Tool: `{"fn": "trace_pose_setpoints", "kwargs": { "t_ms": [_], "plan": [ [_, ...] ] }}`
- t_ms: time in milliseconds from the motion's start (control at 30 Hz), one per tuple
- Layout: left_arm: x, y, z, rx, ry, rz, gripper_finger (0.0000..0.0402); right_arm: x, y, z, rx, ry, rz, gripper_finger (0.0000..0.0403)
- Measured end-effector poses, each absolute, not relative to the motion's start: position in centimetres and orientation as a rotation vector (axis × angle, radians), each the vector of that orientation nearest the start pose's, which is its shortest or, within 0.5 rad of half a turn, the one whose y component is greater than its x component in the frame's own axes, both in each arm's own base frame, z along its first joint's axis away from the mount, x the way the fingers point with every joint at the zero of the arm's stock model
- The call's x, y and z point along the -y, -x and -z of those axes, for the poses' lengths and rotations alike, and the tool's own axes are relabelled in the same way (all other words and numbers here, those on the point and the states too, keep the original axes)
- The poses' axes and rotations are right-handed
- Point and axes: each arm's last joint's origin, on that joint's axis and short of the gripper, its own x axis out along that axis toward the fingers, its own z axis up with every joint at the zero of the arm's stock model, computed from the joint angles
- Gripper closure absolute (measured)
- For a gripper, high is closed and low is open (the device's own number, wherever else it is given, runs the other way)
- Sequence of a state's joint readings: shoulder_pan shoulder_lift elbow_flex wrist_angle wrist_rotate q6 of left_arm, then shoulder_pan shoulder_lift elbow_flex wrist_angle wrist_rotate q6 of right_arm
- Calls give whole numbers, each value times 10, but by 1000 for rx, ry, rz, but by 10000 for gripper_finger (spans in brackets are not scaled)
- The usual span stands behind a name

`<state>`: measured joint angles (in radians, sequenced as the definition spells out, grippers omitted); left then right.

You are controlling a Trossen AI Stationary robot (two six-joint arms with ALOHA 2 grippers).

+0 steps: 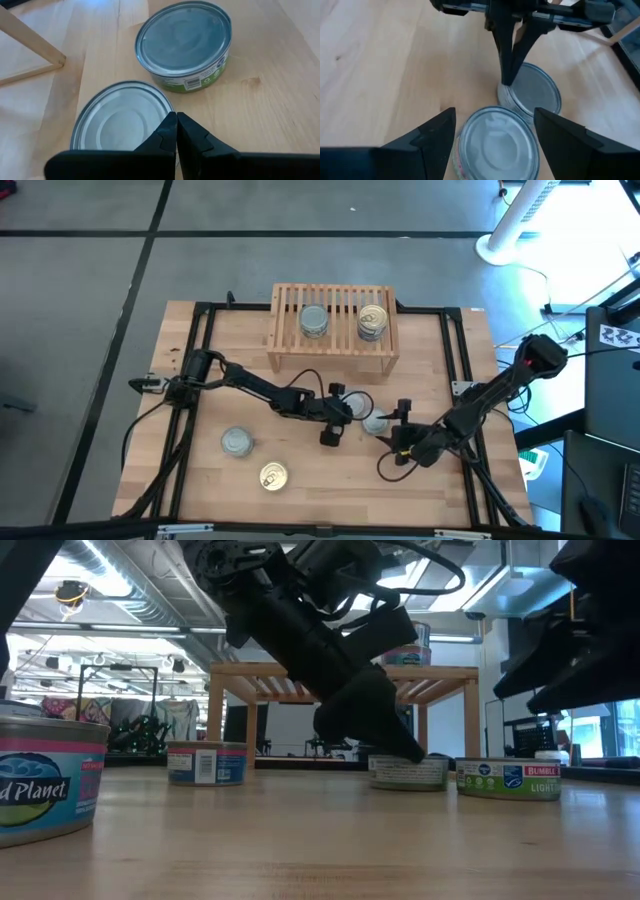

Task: Stack canned seafood by type on shelf
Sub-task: Put the green white tuna can on the shelf aligned with the other green white tuna can

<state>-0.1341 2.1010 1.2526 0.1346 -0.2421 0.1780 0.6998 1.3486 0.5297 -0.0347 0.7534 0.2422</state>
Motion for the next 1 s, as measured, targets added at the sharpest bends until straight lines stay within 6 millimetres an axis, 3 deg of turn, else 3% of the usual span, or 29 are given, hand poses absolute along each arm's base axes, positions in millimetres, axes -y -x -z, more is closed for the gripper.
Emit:
{"fn": "trace_pose_setpoints", "kwargs": {
  "t_ms": [1000],
  "plan": [
    [83,-426,-128,-683,-257,-6,401,-153,-214,-124,-568,595,86,134]
  ]
}}
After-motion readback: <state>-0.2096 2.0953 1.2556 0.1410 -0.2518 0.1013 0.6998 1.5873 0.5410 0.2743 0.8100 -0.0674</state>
